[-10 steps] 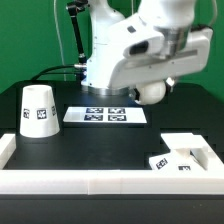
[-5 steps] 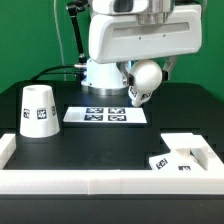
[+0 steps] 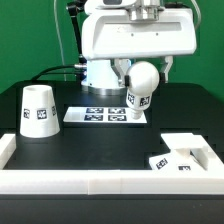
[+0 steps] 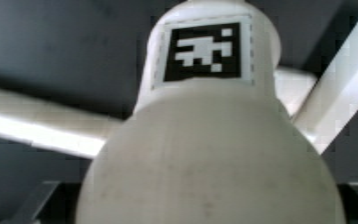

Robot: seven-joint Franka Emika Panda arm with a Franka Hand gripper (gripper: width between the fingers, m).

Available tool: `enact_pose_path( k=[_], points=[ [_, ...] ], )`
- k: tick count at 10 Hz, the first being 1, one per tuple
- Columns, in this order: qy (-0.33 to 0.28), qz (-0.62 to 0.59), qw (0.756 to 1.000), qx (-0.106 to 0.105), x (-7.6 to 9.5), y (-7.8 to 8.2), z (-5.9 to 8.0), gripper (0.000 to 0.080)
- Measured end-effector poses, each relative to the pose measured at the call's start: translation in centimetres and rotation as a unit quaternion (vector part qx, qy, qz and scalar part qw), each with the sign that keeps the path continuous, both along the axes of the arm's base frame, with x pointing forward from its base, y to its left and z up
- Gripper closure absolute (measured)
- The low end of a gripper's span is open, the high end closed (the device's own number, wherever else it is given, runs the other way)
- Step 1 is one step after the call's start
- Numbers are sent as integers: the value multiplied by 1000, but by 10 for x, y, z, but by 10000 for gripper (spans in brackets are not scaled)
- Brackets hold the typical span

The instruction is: Assemble lamp

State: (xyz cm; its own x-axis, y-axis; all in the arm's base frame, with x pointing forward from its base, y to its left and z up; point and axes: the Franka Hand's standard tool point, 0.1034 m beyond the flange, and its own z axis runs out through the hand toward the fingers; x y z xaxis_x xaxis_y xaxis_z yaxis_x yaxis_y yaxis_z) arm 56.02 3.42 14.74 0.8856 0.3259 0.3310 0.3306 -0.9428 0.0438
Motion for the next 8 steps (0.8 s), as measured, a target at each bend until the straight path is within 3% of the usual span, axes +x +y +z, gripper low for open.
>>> enact_pose_path(
  k=[2, 5, 8],
  points=[
    [-61, -5, 998, -10, 11, -6, 15, 220],
    [-51, -3, 999, -8, 8, -4, 9, 220],
    [-55, -14, 998, 17, 26, 31, 23, 220]
  ],
)
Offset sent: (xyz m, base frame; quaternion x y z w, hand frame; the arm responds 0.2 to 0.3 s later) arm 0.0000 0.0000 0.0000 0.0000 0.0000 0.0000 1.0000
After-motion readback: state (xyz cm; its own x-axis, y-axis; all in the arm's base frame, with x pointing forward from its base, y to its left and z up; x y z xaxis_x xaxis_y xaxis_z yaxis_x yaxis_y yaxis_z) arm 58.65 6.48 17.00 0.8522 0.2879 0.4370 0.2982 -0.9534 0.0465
